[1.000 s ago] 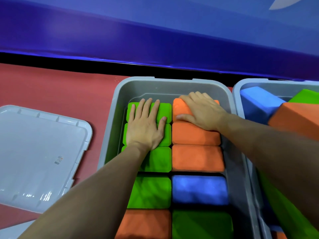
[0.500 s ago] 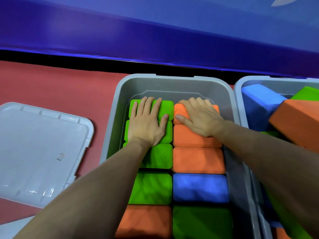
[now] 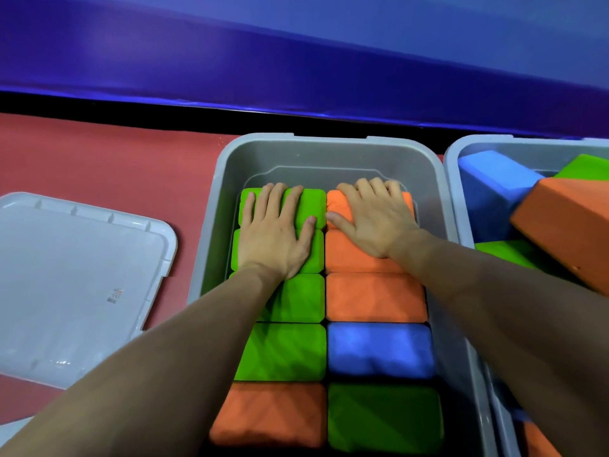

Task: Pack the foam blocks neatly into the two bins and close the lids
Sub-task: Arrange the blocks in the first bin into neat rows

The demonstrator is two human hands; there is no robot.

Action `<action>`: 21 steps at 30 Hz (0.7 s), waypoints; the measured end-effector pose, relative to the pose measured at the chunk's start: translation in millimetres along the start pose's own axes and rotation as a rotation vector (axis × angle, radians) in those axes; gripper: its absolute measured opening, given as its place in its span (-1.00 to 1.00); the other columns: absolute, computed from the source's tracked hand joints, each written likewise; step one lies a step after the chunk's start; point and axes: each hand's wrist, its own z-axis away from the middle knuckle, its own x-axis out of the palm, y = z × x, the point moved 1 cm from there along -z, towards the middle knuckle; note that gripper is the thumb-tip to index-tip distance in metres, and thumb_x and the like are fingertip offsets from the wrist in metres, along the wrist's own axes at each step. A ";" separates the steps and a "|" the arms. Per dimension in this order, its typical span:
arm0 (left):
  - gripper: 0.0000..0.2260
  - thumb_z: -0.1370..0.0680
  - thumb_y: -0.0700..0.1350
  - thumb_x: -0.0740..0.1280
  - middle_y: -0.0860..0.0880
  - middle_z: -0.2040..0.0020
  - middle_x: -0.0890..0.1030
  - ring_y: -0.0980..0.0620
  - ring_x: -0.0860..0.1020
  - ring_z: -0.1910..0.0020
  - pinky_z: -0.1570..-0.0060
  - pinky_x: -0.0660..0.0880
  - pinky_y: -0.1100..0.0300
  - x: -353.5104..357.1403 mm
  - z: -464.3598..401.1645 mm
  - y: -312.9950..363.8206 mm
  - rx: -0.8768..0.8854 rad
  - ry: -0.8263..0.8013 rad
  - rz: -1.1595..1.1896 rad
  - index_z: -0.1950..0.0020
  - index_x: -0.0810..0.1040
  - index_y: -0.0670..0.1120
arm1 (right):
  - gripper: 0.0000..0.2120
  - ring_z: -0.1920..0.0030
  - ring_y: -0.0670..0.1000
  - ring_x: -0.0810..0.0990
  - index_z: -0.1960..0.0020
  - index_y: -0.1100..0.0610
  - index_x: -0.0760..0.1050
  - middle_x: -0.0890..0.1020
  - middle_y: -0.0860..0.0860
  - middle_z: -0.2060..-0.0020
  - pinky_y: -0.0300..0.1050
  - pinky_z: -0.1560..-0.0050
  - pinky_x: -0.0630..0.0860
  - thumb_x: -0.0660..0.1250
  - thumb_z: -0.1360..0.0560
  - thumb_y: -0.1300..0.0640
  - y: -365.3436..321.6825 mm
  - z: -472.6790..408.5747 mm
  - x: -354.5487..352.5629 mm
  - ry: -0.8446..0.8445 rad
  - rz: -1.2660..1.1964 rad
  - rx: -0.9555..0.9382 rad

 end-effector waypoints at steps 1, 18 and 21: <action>-0.45 -0.63 0.25 0.02 -0.04 -0.55 0.30 -0.07 0.16 -0.57 -0.56 -0.01 -0.09 0.0 0.0 0.0 -0.002 -0.012 0.001 -0.57 0.24 0.05 | -0.31 -0.09 0.15 0.47 -0.42 0.04 0.37 0.54 0.06 -0.10 0.10 -0.15 0.31 -0.15 -0.58 -0.40 -0.7 0.7 0.3 -0.017 -0.005 0.001; -0.36 -0.61 0.37 -0.15 0.05 -0.65 -0.21 -0.17 -0.28 -0.61 -0.55 -0.19 -0.24 -16.0 76.7 7.3 0.042 -0.208 -0.035 -0.64 -0.18 0.18 | -0.31 -0.63 0.17 -0.19 -0.64 -0.14 -0.05 -0.12 0.01 -0.65 0.24 -0.58 -0.16 -0.17 -0.59 -0.39 -69.5 116.4 -11.3 -0.129 -0.187 0.371; -0.37 -0.61 0.36 -0.17 0.05 -0.65 -0.21 -0.16 -0.26 -0.61 -0.55 -0.18 -0.22 -12.4 66.1 6.3 0.042 -0.208 -0.054 -0.64 -0.17 0.17 | -0.32 -0.63 0.17 -0.14 -0.64 -0.13 0.00 -0.06 0.02 -0.65 0.25 -0.58 -0.11 -0.13 -0.60 -0.38 -66.2 103.6 -8.3 -0.109 -0.175 0.374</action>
